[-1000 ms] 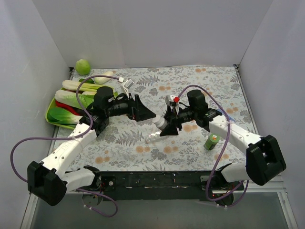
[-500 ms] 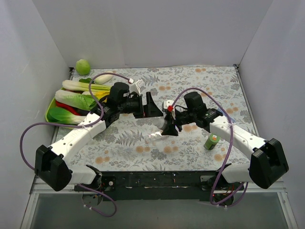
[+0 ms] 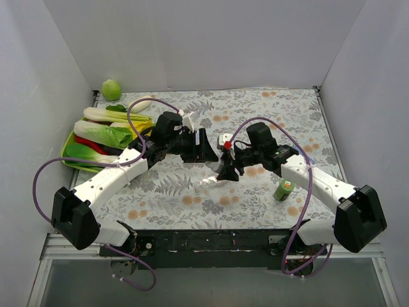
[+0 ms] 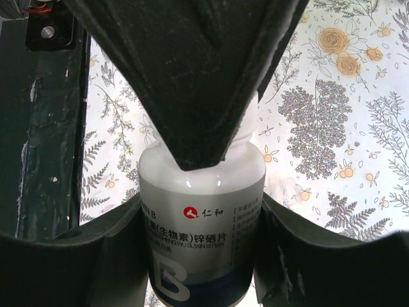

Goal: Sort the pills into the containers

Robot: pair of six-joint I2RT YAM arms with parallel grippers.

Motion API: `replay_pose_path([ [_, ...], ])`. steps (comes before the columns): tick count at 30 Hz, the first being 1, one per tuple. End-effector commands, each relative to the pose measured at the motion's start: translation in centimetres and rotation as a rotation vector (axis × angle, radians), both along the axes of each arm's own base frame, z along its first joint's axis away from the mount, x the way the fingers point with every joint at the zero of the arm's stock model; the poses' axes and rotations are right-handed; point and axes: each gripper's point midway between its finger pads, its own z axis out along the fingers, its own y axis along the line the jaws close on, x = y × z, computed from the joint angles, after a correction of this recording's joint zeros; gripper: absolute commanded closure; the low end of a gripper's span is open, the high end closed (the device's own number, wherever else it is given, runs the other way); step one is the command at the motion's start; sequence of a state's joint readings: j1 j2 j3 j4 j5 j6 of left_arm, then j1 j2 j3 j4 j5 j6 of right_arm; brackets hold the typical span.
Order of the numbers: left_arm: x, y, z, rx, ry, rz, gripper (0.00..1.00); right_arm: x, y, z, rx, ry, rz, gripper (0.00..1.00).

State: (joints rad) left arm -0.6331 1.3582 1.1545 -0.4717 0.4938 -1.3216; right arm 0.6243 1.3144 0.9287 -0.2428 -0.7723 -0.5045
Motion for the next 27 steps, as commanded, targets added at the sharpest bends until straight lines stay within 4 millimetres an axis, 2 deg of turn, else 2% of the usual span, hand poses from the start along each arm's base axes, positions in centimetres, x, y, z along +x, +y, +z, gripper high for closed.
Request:
replay_pose_path([
  [1,-0.6,-0.2,2.1,-0.031,-0.036,-0.035,0.39,0.6,0.8,2.1,0.036,-0.046,0.014,0.99],
  [6,-1.5,-0.4,2.2,-0.053,-0.016,-0.08,0.49,0.5,0.8,2.1,0.036,-0.042,0.015,0.99],
  [7,-1.7,-0.4,2.0,-0.054,-0.007,-0.085,0.52,0.5,0.8,2.1,0.037,-0.042,0.017,0.99],
  [8,-1.7,-0.5,2.0,-0.058,-0.005,-0.087,0.61,0.5,0.8,2.1,0.037,-0.04,0.016,0.99],
  [12,-2.2,-0.8,2.1,-0.094,0.033,-0.096,0.77,0.6,0.8,2.1,0.035,-0.045,0.014,0.99],
  [16,-3.0,-0.9,2.7,-0.169,0.056,-0.115,0.83,0.3,0.8,2.4,0.052,-0.052,0.023,0.99],
  [18,-3.3,-0.9,3.2,-0.199,-0.004,-0.151,0.88,0.0,1.0,2.9,0.074,-0.04,0.037,0.99],
  [23,-4.9,-1.0,5.0,-0.274,-0.151,-0.31,0.92,-1.5,1.7,3.3,0.129,0.109,0.103,0.99],
  [25,-5.0,-1.2,5.4,-0.291,-0.175,-0.335,0.92,-2.5,2.0,3.7,0.153,0.185,0.144,0.99],
  [27,-4.8,-1.3,5.6,-0.297,-0.156,-0.323,0.92,-2.6,2.0,3.4,0.15,0.208,0.147,0.99],
])
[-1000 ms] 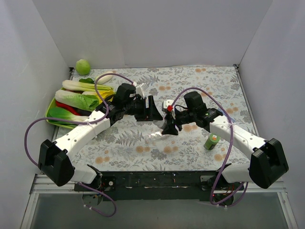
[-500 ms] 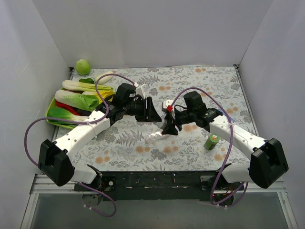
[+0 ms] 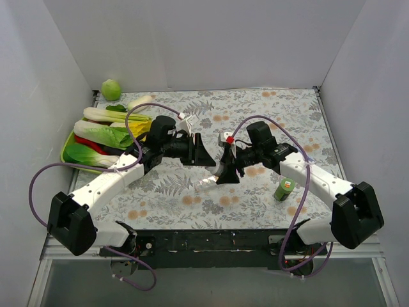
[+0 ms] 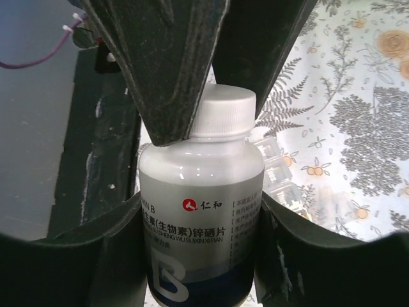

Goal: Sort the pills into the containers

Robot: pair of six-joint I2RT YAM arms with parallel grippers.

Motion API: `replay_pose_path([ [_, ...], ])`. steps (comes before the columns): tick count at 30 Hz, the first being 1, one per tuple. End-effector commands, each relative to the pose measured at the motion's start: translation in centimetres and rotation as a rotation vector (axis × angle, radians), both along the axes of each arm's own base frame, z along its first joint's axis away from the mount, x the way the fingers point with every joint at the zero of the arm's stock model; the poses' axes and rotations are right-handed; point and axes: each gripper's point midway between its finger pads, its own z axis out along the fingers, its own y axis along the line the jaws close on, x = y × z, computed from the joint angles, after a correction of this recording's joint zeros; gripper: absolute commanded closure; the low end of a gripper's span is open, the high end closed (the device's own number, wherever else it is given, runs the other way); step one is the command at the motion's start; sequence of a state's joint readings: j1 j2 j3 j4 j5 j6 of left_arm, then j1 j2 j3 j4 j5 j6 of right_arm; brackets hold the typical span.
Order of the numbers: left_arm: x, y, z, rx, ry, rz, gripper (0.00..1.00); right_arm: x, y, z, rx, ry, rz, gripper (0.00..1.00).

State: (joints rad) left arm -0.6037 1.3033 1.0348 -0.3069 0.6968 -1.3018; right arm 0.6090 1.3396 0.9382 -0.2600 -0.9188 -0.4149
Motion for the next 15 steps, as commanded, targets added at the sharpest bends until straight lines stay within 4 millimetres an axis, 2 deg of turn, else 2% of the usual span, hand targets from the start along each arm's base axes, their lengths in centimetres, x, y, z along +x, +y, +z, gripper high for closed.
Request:
replay_pose_path([
  [1,-2.2,-1.0,4.7,-0.159,-0.077,-0.145,0.93,-0.4,1.7,2.7,0.098,0.038,0.071,0.99],
  [5,-1.3,-0.9,3.9,-0.146,0.089,-0.034,0.97,1.4,1.2,2.8,0.066,-0.085,-0.014,0.99],
  [7,-0.6,-0.7,3.2,-0.129,0.153,0.055,1.0,2.5,1.0,2.3,0.025,-0.147,-0.079,0.99],
  [12,0.5,-0.3,2.8,-0.135,0.371,0.265,1.0,5.1,0.3,2.1,-0.052,-0.317,-0.217,0.99],
  [15,0.9,-0.3,3.0,-0.152,0.462,0.348,1.0,5.7,0.3,2.3,-0.076,-0.369,-0.254,0.99],
])
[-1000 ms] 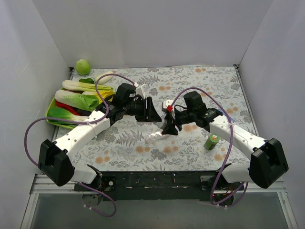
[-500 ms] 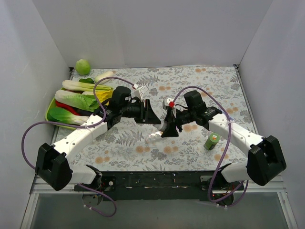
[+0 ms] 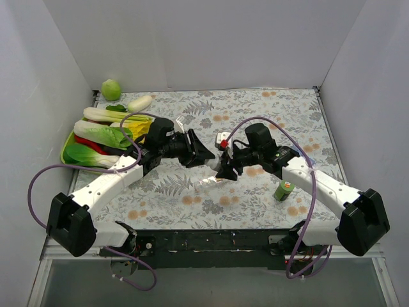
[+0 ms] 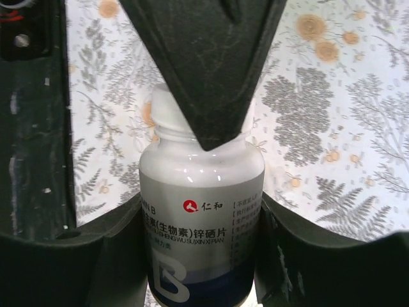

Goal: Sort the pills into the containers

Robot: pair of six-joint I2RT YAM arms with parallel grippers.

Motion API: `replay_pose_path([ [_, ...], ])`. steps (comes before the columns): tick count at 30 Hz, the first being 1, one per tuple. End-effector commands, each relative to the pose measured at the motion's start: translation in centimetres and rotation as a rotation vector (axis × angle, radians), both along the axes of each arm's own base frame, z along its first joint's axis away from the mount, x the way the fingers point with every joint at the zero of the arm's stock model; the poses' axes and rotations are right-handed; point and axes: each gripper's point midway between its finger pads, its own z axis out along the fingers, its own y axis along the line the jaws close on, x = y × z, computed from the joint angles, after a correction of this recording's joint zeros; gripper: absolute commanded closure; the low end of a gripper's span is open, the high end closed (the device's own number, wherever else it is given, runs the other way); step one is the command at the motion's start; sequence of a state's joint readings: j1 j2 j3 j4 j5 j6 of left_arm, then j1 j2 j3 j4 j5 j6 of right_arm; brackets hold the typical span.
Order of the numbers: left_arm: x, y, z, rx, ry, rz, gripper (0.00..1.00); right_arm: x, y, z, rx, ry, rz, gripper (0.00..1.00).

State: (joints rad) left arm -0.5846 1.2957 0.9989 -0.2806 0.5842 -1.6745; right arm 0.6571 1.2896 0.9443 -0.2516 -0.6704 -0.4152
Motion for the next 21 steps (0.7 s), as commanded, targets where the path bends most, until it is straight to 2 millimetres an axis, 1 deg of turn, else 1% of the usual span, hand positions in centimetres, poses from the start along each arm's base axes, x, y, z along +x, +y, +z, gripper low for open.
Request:
replay_pose_path([
  [1,-1.2,-0.8,3.3,-0.119,0.168,0.104,1.0,3.5,0.7,2.5,0.003,-0.24,-0.104,0.99],
  [2,-1.0,-0.9,3.1,-0.113,0.192,0.137,1.0,3.7,0.7,2.5,0.0,-0.25,-0.111,0.99],
  [3,-0.8,-1.1,3.5,-0.125,0.22,0.16,1.0,4.1,0.6,2.6,-0.009,-0.265,-0.13,0.99],
  [4,-1.1,-1.4,3.3,-0.117,0.252,0.168,1.0,4.3,0.7,2.6,-0.013,-0.276,-0.134,0.99],
  [5,-0.7,-1.4,3.1,-0.109,0.27,0.205,1.0,4.4,0.7,2.6,-0.017,-0.283,-0.14,0.99],
  [10,-0.3,-1.3,4.2,-0.146,0.326,0.311,1.0,5.6,0.1,2.4,-0.049,-0.337,-0.193,0.99],
  [11,-0.3,-1.2,4.6,-0.154,0.328,0.319,0.96,5.7,-0.1,2.2,-0.056,-0.344,-0.198,0.99],
  [13,-0.4,-1.4,5.3,-0.17,0.326,0.317,0.91,5.7,-0.1,2.3,-0.053,-0.352,-0.2,0.99],
  [14,-0.5,-1.5,5.6,-0.177,0.323,0.314,0.86,5.6,-0.1,2.2,-0.053,-0.345,-0.195,0.99],
  [16,-0.5,-1.5,6.1,-0.188,0.31,0.307,0.71,5.2,0.2,2.1,-0.04,-0.329,-0.175,0.99],
  [17,-0.5,-1.5,6.3,-0.191,0.302,0.302,0.57,5.0,0.4,2.2,-0.031,-0.322,-0.164,0.99],
  [21,-1.0,-1.5,6.8,-0.197,0.268,0.268,0.36,3.5,1.2,2.3,0.011,-0.27,-0.097,0.99],
])
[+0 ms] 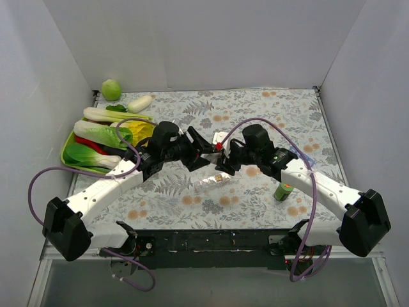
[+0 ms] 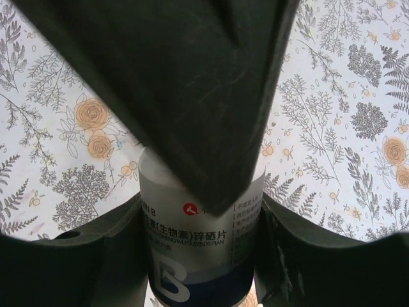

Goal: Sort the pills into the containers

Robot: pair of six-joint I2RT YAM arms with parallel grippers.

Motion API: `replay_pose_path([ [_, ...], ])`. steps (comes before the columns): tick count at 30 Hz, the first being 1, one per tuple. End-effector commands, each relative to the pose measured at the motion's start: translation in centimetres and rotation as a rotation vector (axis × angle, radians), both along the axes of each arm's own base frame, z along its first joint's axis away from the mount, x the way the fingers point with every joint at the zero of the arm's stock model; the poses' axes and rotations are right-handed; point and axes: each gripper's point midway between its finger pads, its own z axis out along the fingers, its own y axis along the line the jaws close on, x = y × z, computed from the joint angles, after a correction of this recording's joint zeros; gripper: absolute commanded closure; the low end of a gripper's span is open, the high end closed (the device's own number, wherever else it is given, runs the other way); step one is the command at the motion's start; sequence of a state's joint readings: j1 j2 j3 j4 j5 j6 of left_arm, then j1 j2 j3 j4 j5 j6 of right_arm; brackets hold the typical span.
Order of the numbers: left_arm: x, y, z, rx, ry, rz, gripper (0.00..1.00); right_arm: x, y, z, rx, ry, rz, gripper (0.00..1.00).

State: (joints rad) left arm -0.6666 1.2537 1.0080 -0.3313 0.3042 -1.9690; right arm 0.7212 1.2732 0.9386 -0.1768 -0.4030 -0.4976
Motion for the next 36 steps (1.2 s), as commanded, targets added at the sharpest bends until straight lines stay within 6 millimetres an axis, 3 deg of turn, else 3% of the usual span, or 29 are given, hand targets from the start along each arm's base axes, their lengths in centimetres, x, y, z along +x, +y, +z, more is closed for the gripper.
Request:
replay_pose_path([
  [1,-2.3,-1.2,6.5,-0.219,0.074,-0.012,0.31,0.1,1.3,2.0,0.089,-0.032,0.038,0.99],
  [3,-2.5,-1.1,6.3,-0.22,0.059,-0.024,0.24,-0.4,1.5,2.0,0.099,-0.014,0.062,0.99],
  [9,-3.3,-0.4,6.8,-0.236,0.013,-0.067,0.17,-1.3,1.4,2.4,0.137,0.037,0.107,0.99],
  [12,-4.1,0.9,6.5,-0.186,-0.031,-0.101,0.13,-2.0,1.2,2.8,0.169,0.073,0.149,0.99],
  [16,-4.8,4.2,5.7,-0.093,-0.15,-0.174,0.09,-2.8,0.7,2.8,0.187,0.098,0.198,0.99],
  [20,-5.4,6.0,5.6,0.059,-0.45,-0.37,0.07,-3.7,0.5,2.6,0.187,0.108,0.254,0.99],
  [23,-6.5,5.2,4.6,0.125,-0.63,-0.539,0.06,-5.1,0.6,2.5,0.194,0.137,0.336,0.99],
  [27,-7.9,4.5,4.1,0.205,-1.042,-0.751,0.05,-7.5,0.8,3.0,0.222,0.217,0.469,0.99],
  [28,-7.9,4.4,5.8,0.191,-1.183,-0.731,0.05,-7.6,0.9,3.3,0.227,0.213,0.485,0.99],
  [31,-8.5,4.1,6.0,0.166,-1.393,-0.781,0.04,-8.1,0.9,3.1,0.231,0.256,0.505,0.99],
  [36,-8.8,3.5,4.3,0.148,-1.444,-0.883,0.04,-8.5,1.0,3.1,0.24,0.284,0.523,0.99],
])
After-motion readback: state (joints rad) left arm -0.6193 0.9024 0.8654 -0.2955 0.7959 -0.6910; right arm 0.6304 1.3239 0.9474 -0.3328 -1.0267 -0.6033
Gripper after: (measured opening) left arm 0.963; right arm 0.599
